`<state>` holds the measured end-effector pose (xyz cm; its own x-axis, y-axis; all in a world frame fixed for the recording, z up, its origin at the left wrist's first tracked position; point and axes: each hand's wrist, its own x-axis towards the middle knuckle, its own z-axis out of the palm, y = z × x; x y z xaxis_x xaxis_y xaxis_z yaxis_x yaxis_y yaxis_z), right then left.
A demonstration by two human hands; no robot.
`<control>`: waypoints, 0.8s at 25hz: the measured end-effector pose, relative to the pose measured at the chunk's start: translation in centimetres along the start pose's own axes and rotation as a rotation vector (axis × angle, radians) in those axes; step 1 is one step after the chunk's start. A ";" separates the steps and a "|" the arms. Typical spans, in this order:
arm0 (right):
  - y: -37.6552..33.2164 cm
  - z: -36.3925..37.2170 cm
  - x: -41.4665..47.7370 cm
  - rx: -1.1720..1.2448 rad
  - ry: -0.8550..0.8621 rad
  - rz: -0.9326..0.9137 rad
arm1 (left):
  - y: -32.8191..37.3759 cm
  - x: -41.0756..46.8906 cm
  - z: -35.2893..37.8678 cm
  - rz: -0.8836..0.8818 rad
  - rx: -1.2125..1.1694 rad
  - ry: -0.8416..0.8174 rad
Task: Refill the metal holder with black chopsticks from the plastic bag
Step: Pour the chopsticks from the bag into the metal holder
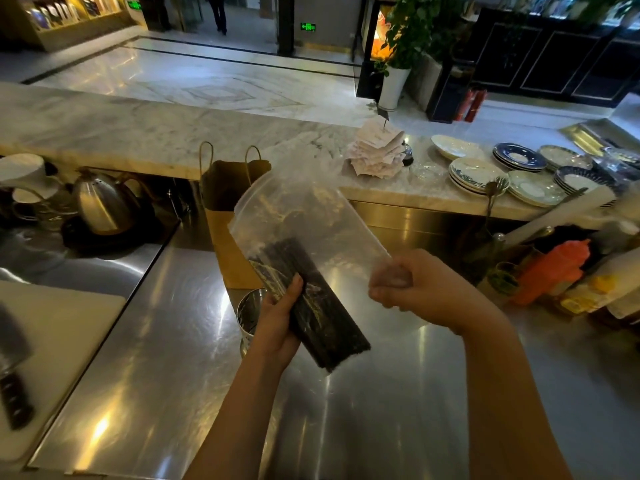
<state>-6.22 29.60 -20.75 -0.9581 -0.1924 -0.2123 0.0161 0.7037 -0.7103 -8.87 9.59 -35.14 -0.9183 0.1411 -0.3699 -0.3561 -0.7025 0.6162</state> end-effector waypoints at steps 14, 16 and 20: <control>-0.6 0.7 -0.3 0.136 0.158 -0.083 | -0.9 0.6 -0.7 -0.030 -0.149 -0.111; -0.5 0.7 -0.4 0.202 0.142 -0.110 | -1.1 0.3 -0.5 -0.077 -0.173 -0.082; 0.0 0.7 -0.3 0.372 0.268 -0.155 | -1.5 -0.3 0.2 -0.129 -0.257 -0.086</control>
<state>-5.69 29.22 -21.19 -0.9965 -0.0586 0.0604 -0.0782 0.3793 -0.9220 -8.13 10.79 -35.81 -0.8835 0.2914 -0.3669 -0.4254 -0.8271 0.3673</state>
